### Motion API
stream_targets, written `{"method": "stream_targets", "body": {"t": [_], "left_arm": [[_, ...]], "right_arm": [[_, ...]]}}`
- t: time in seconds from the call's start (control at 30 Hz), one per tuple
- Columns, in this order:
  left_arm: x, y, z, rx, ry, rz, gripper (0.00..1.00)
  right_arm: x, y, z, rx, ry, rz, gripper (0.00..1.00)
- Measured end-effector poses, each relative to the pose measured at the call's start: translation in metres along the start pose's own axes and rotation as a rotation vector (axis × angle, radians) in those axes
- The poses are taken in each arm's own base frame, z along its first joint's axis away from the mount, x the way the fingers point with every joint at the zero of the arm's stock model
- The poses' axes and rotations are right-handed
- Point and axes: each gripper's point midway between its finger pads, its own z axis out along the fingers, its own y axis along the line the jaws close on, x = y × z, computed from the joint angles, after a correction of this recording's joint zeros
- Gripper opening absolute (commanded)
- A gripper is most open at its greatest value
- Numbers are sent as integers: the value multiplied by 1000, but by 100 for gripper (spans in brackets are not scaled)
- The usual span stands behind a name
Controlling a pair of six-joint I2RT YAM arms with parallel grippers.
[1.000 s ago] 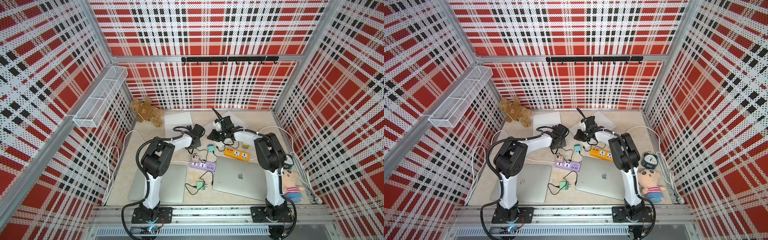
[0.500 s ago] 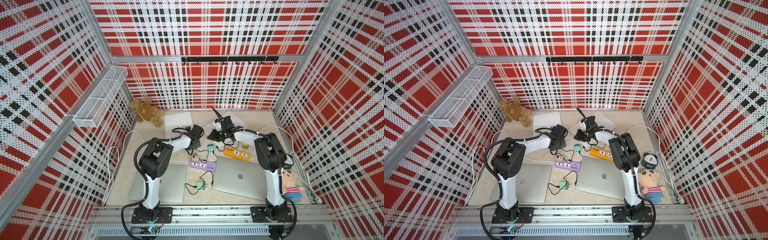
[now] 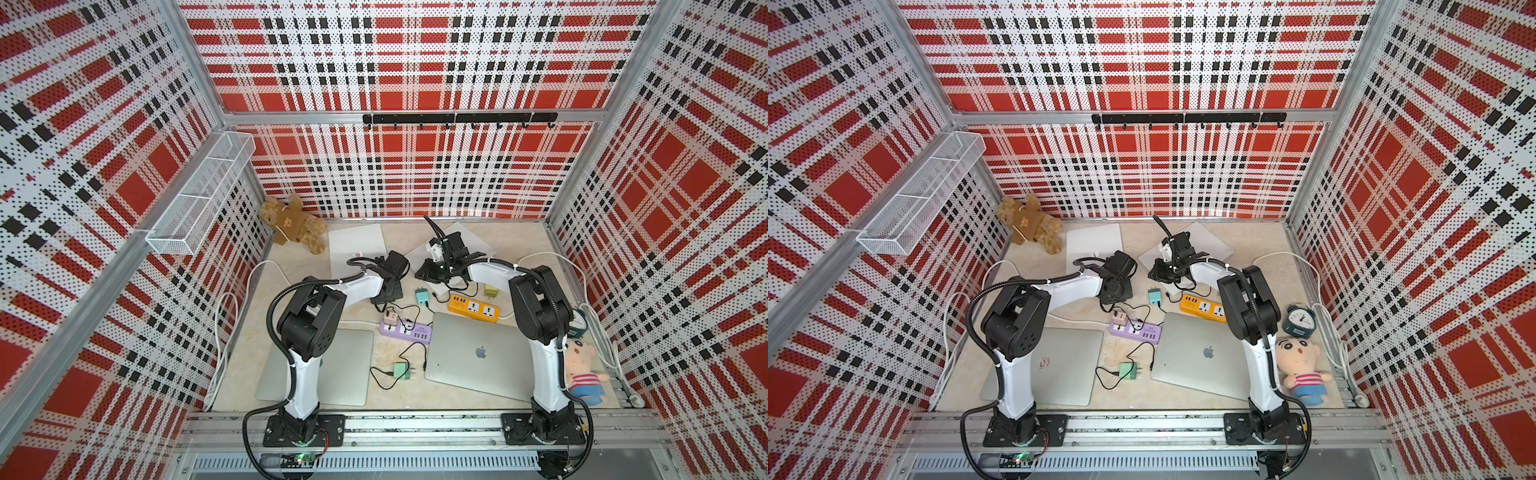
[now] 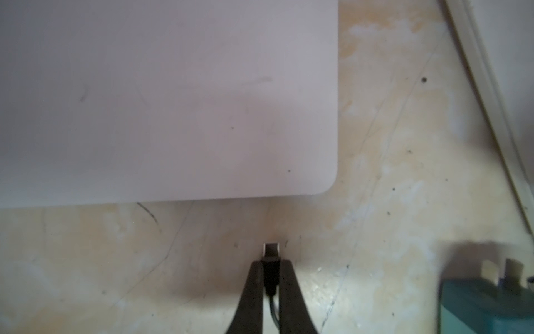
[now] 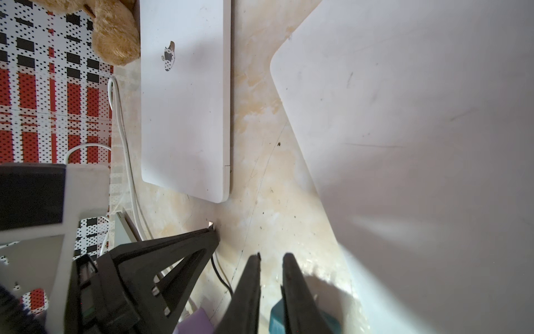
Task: Unplug the laptop charger
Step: Place the charging cable at the center of the board, then remove the plug from the socket.
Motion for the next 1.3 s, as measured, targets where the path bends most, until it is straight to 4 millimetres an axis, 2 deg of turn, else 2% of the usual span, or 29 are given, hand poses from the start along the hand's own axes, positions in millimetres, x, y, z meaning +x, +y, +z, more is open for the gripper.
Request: {"method": "stream_targets", "body": {"t": [0.13, 0.2, 0.33, 0.43, 0.6, 0.77, 0.87, 0.97, 1.1, 1.3], "left_arm": [[0, -3, 0, 14, 4, -1, 2], [0, -5, -1, 26, 7, -3, 20], [0, -11, -3, 59, 12, -8, 37], [1, -12, -5, 66, 14, -9, 43], [-3, -15, -13, 92, 3, -10, 48], [-20, -21, -40, 156, -67, -5, 50], [-31, -22, -66, 204, -130, 3, 53], [-38, -15, -94, 246, -192, 12, 54], [-37, 3, -120, 274, -245, 34, 58], [-20, 20, -139, 291, -255, 89, 59]], "right_arm": [[-1, 1, -2, 5, -4, -4, 18], [-3, 3, -6, 6, -11, -9, 18], [-9, 10, -17, 8, -31, -21, 18], [-11, 14, -24, 17, -45, -30, 18], [-10, 15, -42, 58, -65, -58, 20], [-5, 17, -65, 110, -92, -72, 23], [0, 21, -79, 132, -116, -78, 23], [10, 25, -89, 147, -128, -81, 25], [33, 33, -92, 153, -118, -71, 26], [68, 41, -94, 124, -100, -26, 26]]}}
